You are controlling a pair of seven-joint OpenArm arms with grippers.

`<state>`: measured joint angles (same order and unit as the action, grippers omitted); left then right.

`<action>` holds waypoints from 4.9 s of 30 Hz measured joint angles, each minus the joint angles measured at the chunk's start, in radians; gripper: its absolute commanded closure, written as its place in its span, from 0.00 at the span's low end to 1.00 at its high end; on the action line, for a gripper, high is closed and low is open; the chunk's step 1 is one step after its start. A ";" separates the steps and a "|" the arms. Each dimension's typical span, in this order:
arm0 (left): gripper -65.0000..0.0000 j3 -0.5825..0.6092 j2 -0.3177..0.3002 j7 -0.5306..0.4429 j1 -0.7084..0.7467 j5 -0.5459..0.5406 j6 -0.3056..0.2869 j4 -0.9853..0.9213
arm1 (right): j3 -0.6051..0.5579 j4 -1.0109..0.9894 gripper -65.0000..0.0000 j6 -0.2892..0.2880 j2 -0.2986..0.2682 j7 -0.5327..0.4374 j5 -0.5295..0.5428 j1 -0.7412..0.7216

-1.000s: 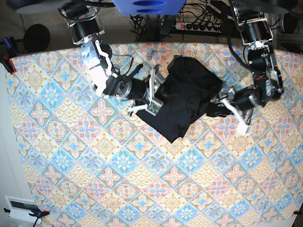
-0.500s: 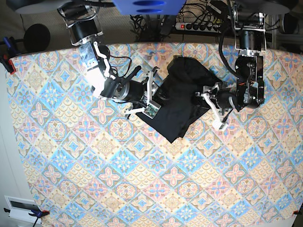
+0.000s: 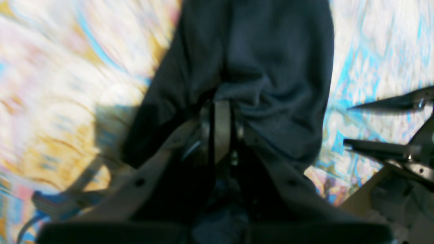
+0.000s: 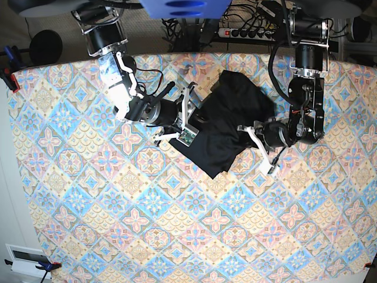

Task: Layout the t-shirt on the table in an organized manner, then fold the t-shirt properly
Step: 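Grasp the shirt end near the left gripper and fold it toward the right gripper, then press the shirt bundle together with both grippers into a rectangle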

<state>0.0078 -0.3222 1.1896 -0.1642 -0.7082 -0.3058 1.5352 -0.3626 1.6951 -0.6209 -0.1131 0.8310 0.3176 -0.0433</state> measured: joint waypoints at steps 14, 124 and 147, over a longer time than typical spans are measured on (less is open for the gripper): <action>0.99 0.008 -0.008 -0.016 -0.124 0.053 -0.001 -0.117 | 0.001 0.000 0.73 0.000 0.003 0.000 0.001 0.002; 0.83 -0.090 0.148 -0.134 -0.005 0.193 0.008 -0.099 | 0.216 -0.126 0.94 -0.005 -0.122 0.061 -0.235 -0.099; 0.83 0.094 0.242 -0.383 -0.139 0.366 -0.011 -0.411 | 0.117 -0.175 0.94 -0.007 -0.120 -0.003 -0.233 -0.052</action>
<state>0.1017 -0.0799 0.8066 -0.3031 -0.3424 -0.3164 1.1240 -0.2455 1.5196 -0.6277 -0.2333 0.8280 0.0841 -0.0956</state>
